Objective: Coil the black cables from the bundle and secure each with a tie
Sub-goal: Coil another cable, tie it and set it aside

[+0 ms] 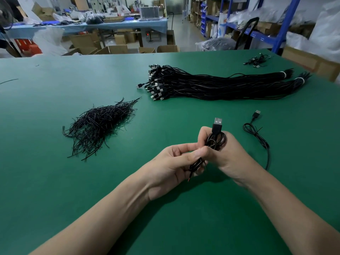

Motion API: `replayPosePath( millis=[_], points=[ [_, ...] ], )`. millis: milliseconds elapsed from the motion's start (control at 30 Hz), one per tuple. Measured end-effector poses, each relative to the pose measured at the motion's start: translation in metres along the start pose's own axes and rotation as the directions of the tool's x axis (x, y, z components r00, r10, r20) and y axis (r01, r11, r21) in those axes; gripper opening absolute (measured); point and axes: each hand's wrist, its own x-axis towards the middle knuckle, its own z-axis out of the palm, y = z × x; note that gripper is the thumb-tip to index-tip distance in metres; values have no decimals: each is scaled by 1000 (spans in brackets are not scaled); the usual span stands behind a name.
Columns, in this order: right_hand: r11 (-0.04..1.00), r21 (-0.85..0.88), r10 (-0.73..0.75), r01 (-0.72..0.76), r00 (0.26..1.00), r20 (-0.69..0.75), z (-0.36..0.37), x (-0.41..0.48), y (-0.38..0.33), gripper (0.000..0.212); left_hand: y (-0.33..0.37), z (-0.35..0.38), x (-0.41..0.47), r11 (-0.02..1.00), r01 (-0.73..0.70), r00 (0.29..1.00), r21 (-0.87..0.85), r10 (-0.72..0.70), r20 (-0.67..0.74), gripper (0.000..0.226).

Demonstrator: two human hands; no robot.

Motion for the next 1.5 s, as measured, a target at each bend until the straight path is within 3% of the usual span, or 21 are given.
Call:
replayPosePath(
  millis=[100, 167, 233, 333, 600, 800, 967, 1167, 1333, 1500],
  points=[
    [999, 14, 47, -49, 992, 117, -16, -3, -4, 69, -1, -1, -1, 999, 33, 999, 11, -33, -9, 10],
    [997, 1, 78, -79, 983, 166, -25, -5, -7, 64, 0, -2, 0, 999, 32, 999, -21, -32, -29, 22],
    [996, -29, 88, -85, 982, 164, -29, -6, -8, 44, 3, -4, 0, 999, 11, 999, -37, -13, -52, 37],
    [997, -18, 81, -79, 992, 100, -24, -5, -4, 19, 4, -7, -1, 999, -18, 996, -31, 15, -83, 37],
    [989, -134, 53, -56, 998, -21, -14, -2, 7, 21, -1, -10, 0, 998, -66, 978, -1, 65, -197, 41],
    [984, -174, -41, 27, 996, -78, -14, 0, 11, 14, 0, -11, -1, 993, -109, 969, 37, 115, -221, 26],
    [979, -195, -78, 61, 993, -85, -13, 1, 13, 17, 5, -10, -3, 996, -87, 975, 36, 92, -204, 38],
    [983, -162, -98, 81, 990, -97, -10, 1, 12, 13, 2, -5, -1, 996, -94, 956, 0, 91, -277, 43],
    [988, -117, -119, 100, 979, -163, -8, 3, 14, 15, 0, -3, -1, 950, -232, 918, 209, 285, -277, 23],
    [990, -96, -122, 101, 962, -243, -12, 2, 16, 14, 2, 0, -5, 801, -347, 850, 487, 488, -197, 16]
  ],
)
